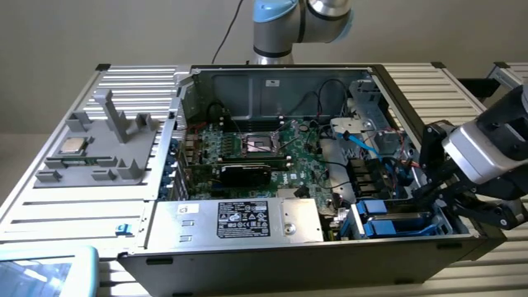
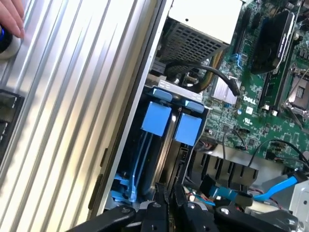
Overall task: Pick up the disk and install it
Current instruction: 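Insert the first disk wire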
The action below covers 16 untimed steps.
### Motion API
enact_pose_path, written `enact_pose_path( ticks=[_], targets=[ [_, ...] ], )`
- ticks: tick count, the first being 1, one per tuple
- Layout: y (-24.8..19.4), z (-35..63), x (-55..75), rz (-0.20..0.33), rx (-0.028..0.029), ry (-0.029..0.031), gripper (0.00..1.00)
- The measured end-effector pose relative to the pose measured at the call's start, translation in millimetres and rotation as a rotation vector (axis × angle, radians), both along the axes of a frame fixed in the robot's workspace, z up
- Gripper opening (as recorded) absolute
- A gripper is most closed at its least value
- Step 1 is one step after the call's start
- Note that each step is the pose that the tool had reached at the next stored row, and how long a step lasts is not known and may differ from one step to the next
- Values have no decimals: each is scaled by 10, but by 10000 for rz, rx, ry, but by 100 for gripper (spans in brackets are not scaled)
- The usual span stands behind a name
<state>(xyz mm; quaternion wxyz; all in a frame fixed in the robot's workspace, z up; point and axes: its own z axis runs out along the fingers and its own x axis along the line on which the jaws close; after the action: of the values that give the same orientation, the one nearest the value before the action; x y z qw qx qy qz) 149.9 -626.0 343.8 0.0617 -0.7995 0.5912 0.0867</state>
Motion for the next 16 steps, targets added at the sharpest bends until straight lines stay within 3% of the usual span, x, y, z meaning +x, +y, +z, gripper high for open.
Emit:
enact_pose_path(
  ticks=[4, 7, 10, 14, 16],
  targets=[
    [141, 87, -6, 0, -103, -72, 16],
    [216, 125, -12, 1, -257, -132, 16],
    [278, 146, -19, 3, -489, -178, 16],
    [344, 167, -35, 6, -907, -185, 16],
    [345, 179, -48, 7, -1073, -186, 16]
  ],
)
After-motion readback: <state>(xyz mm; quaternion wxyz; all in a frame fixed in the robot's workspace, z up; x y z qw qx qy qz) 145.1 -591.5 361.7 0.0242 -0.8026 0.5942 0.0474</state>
